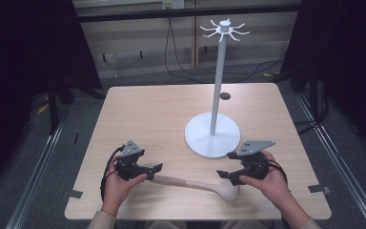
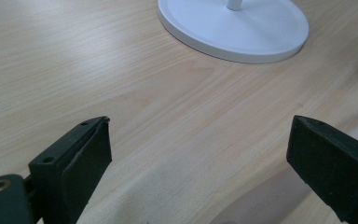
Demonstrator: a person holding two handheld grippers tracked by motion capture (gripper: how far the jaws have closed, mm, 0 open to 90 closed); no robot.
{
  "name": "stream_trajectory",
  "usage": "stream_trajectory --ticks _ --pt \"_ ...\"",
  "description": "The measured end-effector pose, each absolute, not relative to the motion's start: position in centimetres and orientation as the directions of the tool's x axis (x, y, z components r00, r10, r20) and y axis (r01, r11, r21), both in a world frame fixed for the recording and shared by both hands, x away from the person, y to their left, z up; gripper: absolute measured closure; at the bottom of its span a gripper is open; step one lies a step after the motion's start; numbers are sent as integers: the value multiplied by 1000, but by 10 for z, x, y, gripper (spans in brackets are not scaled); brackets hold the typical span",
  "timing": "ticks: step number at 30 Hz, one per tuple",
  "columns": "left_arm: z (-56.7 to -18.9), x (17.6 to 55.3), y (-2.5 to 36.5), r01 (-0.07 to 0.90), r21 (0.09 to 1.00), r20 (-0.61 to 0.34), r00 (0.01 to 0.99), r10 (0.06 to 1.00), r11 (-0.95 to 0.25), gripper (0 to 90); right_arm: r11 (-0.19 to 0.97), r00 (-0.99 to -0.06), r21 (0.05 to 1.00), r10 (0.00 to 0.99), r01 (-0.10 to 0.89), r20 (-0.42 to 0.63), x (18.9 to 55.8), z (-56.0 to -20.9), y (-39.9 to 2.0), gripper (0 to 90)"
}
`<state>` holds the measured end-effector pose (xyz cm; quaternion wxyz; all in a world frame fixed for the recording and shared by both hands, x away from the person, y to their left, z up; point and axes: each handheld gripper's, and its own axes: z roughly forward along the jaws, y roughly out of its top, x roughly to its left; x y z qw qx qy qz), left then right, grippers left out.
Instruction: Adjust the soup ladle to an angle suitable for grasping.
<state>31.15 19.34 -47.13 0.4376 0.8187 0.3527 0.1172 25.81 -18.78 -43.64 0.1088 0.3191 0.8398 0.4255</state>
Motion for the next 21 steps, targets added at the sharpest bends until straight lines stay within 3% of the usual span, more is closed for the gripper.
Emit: stream_trajectory --ticks 2,14,21 --pt "-471 311 194 477 800 -119 722 682 -365 65 448 -785 781 614 436 87 260 -435 -182 279" --pt "-472 312 199 485 803 -135 713 688 -346 65 577 -866 719 495 387 69 271 -435 -127 745" --pt "-470 312 199 480 806 -130 714 688 -346 65 635 -905 689 419 350 74 273 -446 -109 896"
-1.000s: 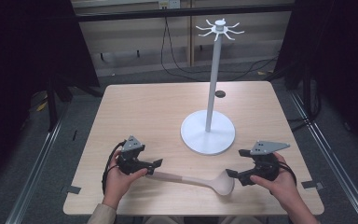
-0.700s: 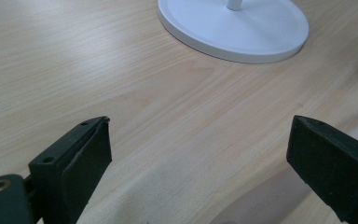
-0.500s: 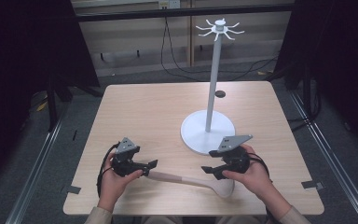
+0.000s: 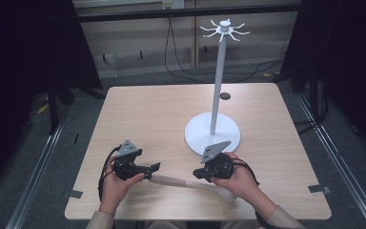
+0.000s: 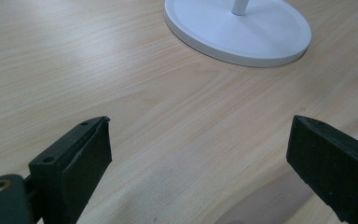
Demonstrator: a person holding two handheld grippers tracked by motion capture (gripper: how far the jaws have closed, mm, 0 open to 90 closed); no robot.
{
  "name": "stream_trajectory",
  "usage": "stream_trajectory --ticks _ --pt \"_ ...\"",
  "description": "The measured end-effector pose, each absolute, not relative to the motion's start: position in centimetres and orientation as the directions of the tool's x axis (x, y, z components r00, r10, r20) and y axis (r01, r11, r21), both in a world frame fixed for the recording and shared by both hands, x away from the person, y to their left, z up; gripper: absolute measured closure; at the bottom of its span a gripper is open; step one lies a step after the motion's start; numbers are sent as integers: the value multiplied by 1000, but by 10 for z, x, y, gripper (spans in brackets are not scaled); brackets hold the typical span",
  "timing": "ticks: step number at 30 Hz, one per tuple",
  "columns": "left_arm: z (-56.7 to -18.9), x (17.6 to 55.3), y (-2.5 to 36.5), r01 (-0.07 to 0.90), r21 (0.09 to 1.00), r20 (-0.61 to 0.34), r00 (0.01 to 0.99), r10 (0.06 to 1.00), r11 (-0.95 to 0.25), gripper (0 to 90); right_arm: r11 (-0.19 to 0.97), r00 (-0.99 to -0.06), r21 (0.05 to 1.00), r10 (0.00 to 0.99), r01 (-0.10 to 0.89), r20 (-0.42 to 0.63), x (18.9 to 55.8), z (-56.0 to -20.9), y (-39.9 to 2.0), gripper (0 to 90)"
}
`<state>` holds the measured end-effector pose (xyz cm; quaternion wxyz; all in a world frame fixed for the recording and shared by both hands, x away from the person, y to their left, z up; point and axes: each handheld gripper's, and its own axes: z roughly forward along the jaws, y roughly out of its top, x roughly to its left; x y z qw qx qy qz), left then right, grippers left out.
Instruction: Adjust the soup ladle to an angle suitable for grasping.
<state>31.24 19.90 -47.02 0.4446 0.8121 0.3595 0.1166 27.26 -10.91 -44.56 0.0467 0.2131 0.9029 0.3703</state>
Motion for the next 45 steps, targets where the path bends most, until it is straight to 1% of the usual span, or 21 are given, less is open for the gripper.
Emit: stream_trajectory --ticks 3,5,7,9,21,26,27,28,37,38,41,42,45 --pt "-470 313 200 479 808 -127 712 690 -345 65 659 -913 665 399 351 86 272 -451 -102 900" --pt "-470 313 200 479 807 -126 712 691 -346 65 680 -923 652 376 335 82 273 -455 -97 900" --pt "-470 313 200 479 807 -125 710 693 -345 65 700 -924 631 374 335 76 273 -456 -93 900" --pt "-470 313 200 478 808 -123 710 694 -345 65 692 -925 639 368 337 91 273 -458 -89 900" --pt "-469 313 200 473 809 -115 709 695 -349 65 741 -943 593 315 315 107 273 -475 -57 900" --pt "-469 313 201 475 808 -116 708 696 -349 65 759 -937 558 329 335 115 274 -482 -51 900" --pt "-469 313 201 473 809 -115 710 695 -349 65 765 -940 556 324 325 104 275 -484 -51 900" --pt "-469 313 201 474 810 -118 708 696 -346 65 762 -935 552 336 340 113 275 -484 -51 900" --pt "-468 313 201 473 812 -117 707 697 -343 65 745 -923 561 370 361 102 278 -483 -53 900" --pt "-468 313 201 475 810 -117 706 699 -344 64 737 -916 561 386 378 110 278 -483 -54 900" --pt "-468 313 201 474 812 -116 703 701 -341 65 735 -915 565 392 374 97 280 -484 -55 900" --pt "-468 313 202 473 813 -119 707 697 -341 65 725 -906 564 409 394 106 281 -484 -57 900" --pt "-468 313 202 471 813 -116 707 698 -342 64 721 -899 561 426 406 102 283 -483 -58 900"
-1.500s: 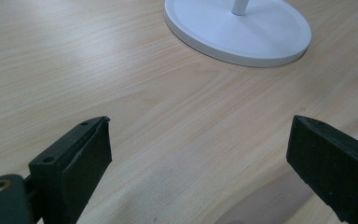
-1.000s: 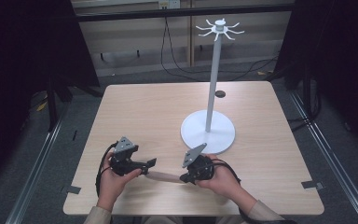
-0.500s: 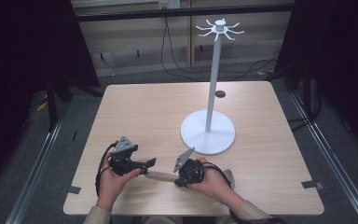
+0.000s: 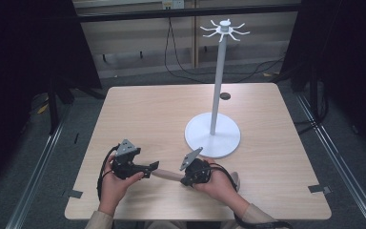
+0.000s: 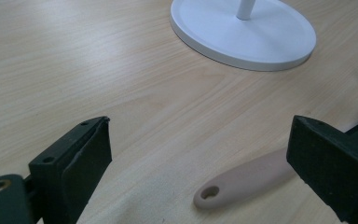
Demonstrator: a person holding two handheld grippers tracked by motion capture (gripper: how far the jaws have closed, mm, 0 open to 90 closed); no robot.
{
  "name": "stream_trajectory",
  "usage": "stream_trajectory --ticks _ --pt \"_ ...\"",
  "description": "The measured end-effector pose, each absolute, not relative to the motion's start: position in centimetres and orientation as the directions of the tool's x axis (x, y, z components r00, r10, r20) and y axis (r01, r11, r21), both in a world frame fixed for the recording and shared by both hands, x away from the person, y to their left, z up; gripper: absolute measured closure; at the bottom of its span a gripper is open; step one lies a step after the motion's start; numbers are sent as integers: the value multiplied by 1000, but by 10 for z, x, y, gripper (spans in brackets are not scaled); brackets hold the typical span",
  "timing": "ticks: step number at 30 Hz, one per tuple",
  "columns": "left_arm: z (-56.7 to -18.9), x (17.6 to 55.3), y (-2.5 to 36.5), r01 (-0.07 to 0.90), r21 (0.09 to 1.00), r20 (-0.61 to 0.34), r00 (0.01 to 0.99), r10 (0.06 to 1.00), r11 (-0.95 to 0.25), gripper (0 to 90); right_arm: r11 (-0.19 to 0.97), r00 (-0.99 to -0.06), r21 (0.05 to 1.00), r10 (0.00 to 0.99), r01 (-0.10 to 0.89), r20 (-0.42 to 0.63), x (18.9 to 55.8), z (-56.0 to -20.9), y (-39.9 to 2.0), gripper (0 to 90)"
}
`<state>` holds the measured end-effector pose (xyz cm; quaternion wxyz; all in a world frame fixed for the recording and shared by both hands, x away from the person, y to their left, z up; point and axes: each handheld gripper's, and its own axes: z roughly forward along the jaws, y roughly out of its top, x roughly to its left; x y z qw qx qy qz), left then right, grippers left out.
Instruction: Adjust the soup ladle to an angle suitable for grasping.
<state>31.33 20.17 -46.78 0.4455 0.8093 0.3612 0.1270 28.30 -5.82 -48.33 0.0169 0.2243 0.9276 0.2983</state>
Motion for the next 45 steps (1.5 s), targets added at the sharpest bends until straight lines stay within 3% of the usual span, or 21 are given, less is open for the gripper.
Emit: stream_trajectory --ticks 13,29,45 --pt "-469 314 202 476 811 -122 708 696 -342 65 693 -878 559 455 455 150 286 -479 -65 893" --pt "-470 314 202 479 809 -126 707 696 -340 65 703 -856 527 508 478 97 298 -456 -68 691" --pt "-469 314 203 478 811 -123 704 699 -339 64 764 -873 453 483 461 74 299 -465 -57 674"
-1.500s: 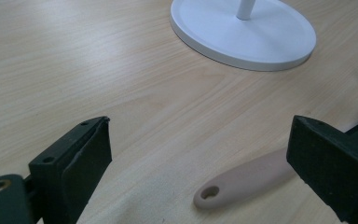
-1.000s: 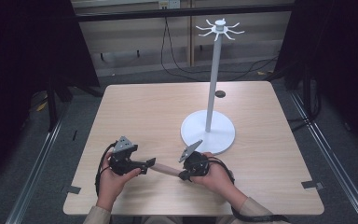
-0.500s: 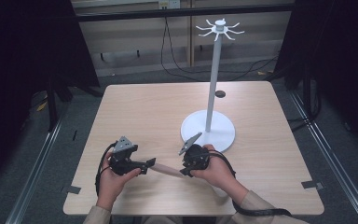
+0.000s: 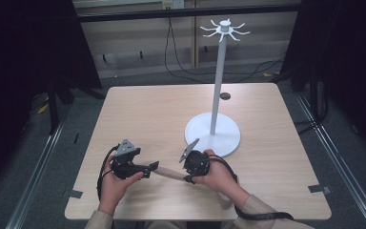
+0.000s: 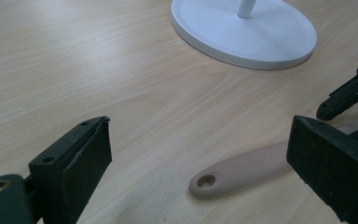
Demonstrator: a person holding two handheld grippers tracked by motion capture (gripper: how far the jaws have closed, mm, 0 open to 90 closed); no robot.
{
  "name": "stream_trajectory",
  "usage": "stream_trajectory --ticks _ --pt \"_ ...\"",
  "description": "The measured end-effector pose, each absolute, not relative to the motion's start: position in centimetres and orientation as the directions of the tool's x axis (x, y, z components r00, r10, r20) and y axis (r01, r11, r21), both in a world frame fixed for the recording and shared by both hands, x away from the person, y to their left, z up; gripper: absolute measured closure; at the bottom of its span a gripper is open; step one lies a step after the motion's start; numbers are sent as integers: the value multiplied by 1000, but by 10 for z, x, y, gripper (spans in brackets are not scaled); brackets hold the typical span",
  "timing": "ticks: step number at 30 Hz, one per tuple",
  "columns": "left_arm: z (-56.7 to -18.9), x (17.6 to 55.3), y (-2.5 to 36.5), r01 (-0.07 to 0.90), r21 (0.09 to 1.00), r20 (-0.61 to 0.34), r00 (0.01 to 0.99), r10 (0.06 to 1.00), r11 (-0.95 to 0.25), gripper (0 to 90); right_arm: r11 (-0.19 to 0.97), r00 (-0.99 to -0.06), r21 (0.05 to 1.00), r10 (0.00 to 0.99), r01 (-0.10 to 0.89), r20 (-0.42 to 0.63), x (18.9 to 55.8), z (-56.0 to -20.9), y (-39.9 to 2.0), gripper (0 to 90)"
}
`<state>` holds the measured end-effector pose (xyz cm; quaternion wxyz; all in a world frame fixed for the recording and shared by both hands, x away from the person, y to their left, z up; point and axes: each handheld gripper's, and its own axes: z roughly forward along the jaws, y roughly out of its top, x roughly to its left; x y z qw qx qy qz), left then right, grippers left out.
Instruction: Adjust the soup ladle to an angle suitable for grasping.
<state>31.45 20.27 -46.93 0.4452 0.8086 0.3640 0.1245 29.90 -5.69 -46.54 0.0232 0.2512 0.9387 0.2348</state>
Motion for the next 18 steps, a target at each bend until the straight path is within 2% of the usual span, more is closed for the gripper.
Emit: stream_trajectory --ticks 18 --pt "-469 315 203 478 810 -122 705 699 -340 65 794 -881 407 468 452 65 301 -468 -56 695"
